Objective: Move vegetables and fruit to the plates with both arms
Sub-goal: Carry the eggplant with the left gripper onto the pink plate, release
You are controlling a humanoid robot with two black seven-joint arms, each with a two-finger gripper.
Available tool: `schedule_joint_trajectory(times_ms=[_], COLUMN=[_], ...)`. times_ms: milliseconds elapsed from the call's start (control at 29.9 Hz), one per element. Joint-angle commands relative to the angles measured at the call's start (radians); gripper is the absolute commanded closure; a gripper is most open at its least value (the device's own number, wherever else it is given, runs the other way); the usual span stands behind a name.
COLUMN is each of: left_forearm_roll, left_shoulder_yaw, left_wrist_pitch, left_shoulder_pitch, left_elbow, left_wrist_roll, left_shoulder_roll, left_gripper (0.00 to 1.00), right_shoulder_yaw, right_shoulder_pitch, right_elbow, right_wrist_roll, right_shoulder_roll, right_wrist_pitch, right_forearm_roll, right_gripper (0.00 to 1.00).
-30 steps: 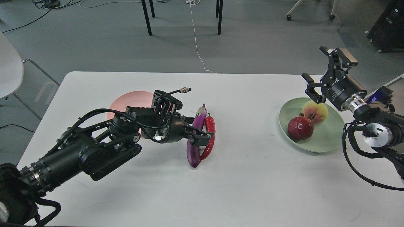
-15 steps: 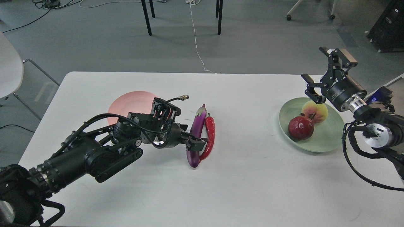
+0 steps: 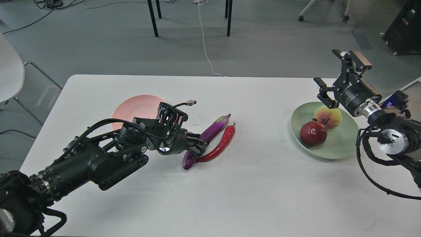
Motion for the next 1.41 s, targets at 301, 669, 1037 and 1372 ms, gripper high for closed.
schedule_joint_trajectory(times_ms=[301,669,1037,1372], left_forearm_roll=[-0.178,-0.264,-0.267,-0.263], left_shoulder_yaw=[-0.004,0.002,0.0,-0.003], left_wrist_pitch=[0.009,0.0,0.01,0.033], left_shoulder_pitch=[-0.121,-0.1,-0.052,-0.068], left_elbow=[-0.004,-0.016,0.07,0.065], left_wrist_roll=[0.037,0.054,0.011,-0.001], left_shoulder_roll=[0.118,0.35,0.376,0.38], left_gripper=[0.86,0.84,0.56,0.02], right_shoulder_yaw=[-0.003,-0.003,-0.003,-0.001], right_shoulder_pitch=[-0.002,0.002,0.0,0.002], right_elbow=[0.0,0.001,0.004,0.004], right_wrist_roll=[0.0,0.0,0.0,0.0], right_shoulder_roll=[0.006,0.032,0.032,0.024], right_wrist_pitch=[0.0,0.0,0.001,0.001], right_forearm_roll=[-0.01,-0.015,-0.015,-0.015], right_gripper=[0.02,0.02,0.02,0.02])
